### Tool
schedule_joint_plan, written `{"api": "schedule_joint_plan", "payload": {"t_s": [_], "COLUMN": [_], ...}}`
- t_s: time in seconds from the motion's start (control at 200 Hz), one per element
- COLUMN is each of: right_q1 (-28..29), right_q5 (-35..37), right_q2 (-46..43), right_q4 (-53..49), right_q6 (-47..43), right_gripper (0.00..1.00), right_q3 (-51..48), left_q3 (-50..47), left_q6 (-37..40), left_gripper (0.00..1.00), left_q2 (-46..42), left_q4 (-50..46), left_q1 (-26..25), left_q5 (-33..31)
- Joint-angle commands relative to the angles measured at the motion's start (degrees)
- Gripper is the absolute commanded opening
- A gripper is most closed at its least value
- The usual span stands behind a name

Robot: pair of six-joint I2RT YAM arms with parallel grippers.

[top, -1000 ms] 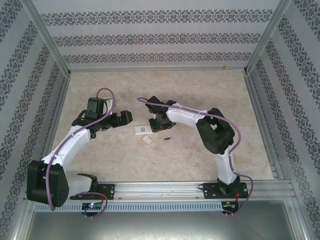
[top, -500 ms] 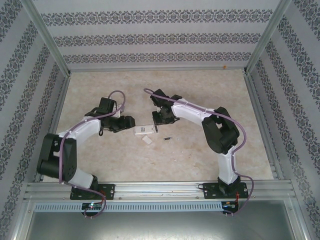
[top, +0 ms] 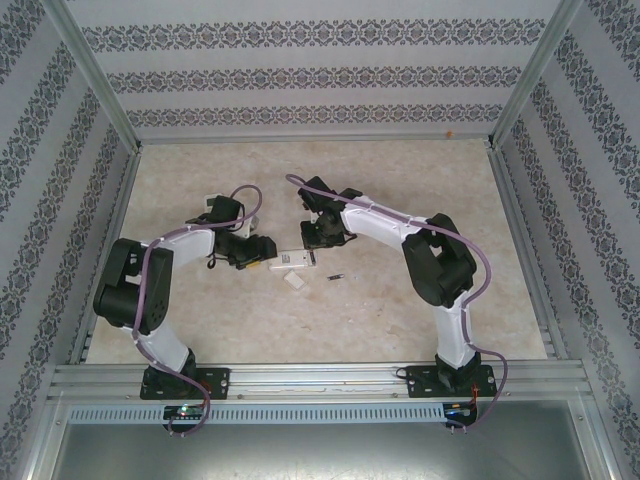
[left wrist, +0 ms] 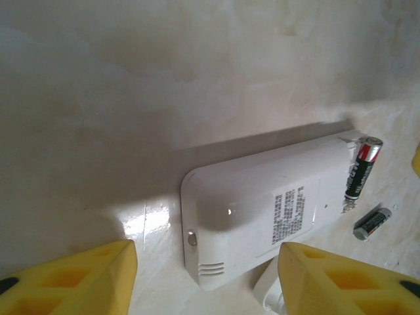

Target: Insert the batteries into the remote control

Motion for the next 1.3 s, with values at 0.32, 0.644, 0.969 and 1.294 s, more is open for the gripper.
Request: {"api": "schedule_joint_plan", "payload": {"t_s": [0.32, 0.644, 0.969, 1.294], "right_q1": [1.14, 1.71, 2.31, 3.02], "right_q5": [-0.51, 0.54, 2.1, 3.23], "right_q2": [2.86, 3.1, 3.16, 3.81], "right_q4": [-0.85, -1.17, -1.97, -3.96], "right_q6": [0.21, -0.15, -0.57, -0.43], "right_gripper": [0.21, 0.19, 0.18, 0.13], "right_q3": [1.01, -0.25, -1.23, -0.76], "left_q3": [1.5, 1.32, 1.28, 1.34], "left_q6": [-0.8, -1.16, -1.39, -1.52], "left_gripper": [0.51, 0.5, 0.5, 0.5], "left_q2": [2.52, 2.85, 2.77, 2.96], "left_q4": [1.91, 1.76, 1.64, 1.65], "left_q1": [-1.17, -1.23, -1.33, -1.34], "left_q5": [3.35, 2.98, 2.86, 2.67]}}
